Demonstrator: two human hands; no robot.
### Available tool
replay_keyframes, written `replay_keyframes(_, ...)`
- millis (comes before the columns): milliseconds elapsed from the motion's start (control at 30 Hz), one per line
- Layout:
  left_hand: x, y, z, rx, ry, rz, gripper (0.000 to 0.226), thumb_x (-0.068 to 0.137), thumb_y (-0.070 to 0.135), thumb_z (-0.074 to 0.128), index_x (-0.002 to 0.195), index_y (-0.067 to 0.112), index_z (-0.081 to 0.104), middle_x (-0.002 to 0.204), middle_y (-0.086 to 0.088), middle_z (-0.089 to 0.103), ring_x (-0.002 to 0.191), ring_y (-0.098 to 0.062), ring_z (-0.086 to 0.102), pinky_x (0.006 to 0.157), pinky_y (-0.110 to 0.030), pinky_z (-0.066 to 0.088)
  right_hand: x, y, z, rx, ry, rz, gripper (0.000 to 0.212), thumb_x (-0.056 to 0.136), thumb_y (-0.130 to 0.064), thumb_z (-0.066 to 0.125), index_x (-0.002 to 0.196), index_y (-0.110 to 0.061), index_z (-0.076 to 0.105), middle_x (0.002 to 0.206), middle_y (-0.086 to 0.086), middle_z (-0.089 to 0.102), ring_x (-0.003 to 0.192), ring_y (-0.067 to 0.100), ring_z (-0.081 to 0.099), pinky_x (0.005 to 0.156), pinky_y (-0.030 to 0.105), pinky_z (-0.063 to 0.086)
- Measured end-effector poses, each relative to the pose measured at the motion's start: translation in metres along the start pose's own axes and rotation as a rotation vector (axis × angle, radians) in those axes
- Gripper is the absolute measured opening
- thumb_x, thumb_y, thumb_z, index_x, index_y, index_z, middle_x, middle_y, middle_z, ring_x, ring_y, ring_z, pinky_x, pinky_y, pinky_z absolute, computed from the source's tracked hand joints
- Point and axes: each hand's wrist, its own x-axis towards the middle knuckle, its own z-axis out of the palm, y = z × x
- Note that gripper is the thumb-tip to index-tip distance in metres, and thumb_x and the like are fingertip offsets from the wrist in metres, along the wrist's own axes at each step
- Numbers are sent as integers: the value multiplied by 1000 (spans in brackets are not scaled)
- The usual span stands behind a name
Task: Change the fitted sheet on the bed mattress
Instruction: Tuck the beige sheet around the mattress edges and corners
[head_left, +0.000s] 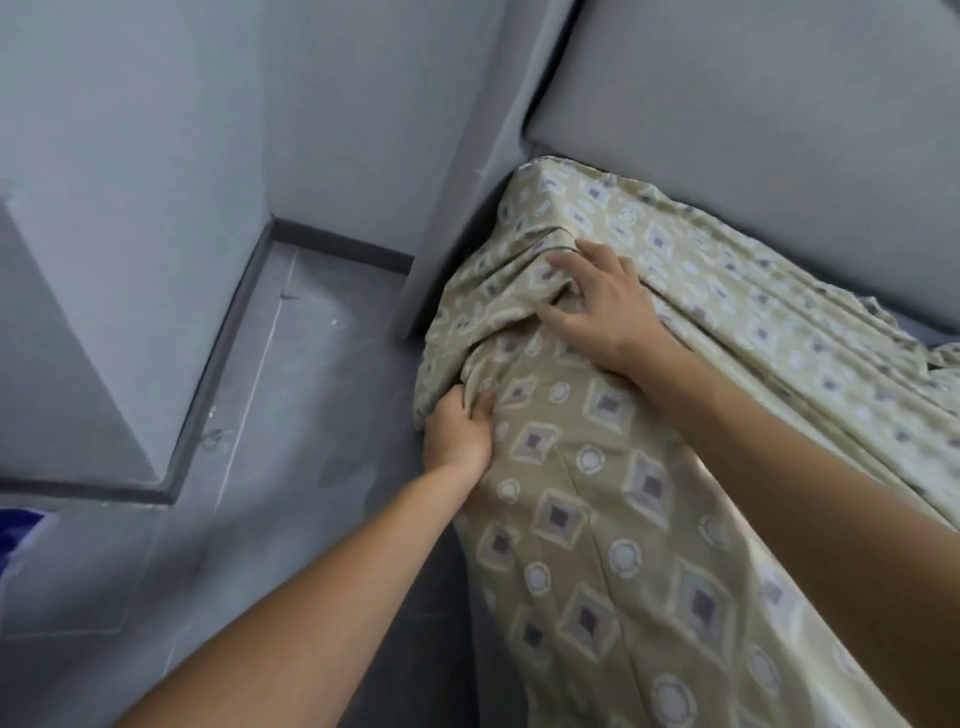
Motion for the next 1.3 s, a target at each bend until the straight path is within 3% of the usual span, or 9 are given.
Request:
replay_keyframes(133,-5,-46,-21,180,-8,-47,26,105,37,57,104,14,68,106,-13,72,104,-37,68,87,-43,54,-4,-11,-19,-65,-98,-17,65,81,-57,60,143,-37,58,159,4,37,145,33,33,120,49,32)
replay_keyframes(233,-13,-69,-35,359,-36,-51,27,107,37,50,108,16,67,110,-12,71,106,-38,66,75,-35,43,-11,-14,-13,-67,-114,-37,62,86,-41,73,146,-37,56,166,6,27,152,32,23,123,45,25)
replay_keyframes(400,-12,-90,-39,533,-77,-22,28,108,39,42,105,21,62,113,-10,69,107,-37,66,76,-37,42,-11,-17,-3,-135,-125,-50,64,84,-43,74,145,-42,56,173,3,9,158,30,12,129,48,17)
replay_keyframes(533,-16,-143,-54,611,-110,-71,35,106,40,42,122,22,69,123,-13,71,114,-38,66,93,-44,55,-1,-17,3,-211,-51,-31,63,84,-44,71,144,-45,55,173,1,14,157,31,16,127,52,17)
replay_keyframes(733,-15,-149,-49,692,-110,-28,30,102,28,46,121,20,68,123,-15,70,114,-40,66,92,-44,53,2,-7,24,-95,136,-84,42,84,-25,68,125,-32,71,167,1,32,153,29,27,121,53,28)
replay_keyframes(900,-17,-163,-61,329,-198,-90,31,97,31,63,123,15,65,121,-10,70,116,-33,66,88,-34,47,4,-4,26,-100,124,-84,21,83,-20,66,94,-30,80,167,0,35,151,29,32,119,52,32)
replay_keyframes(1100,-15,-127,-58,-436,-143,-324,56,81,31,90,125,20,57,119,3,69,109,-21,67,97,-42,56,2,-11,22,-135,111,-68,21,82,-22,68,96,-31,81,166,1,36,149,28,33,120,49,33)
replay_keyframes(1167,-20,-122,-52,-519,-225,-364,65,74,43,94,128,21,65,119,1,74,110,-21,71,97,-44,59,-1,-14,18,-125,83,-50,23,83,-25,69,101,-34,80,167,0,34,150,28,31,121,47,32)
replay_keyframes(1300,-27,-123,-31,-289,-145,-258,37,88,25,84,118,6,73,105,-4,75,104,-26,73,80,-31,55,-14,-22,12,-89,5,-77,32,86,-32,67,116,-33,74,158,-3,44,149,29,31,122,45,29)
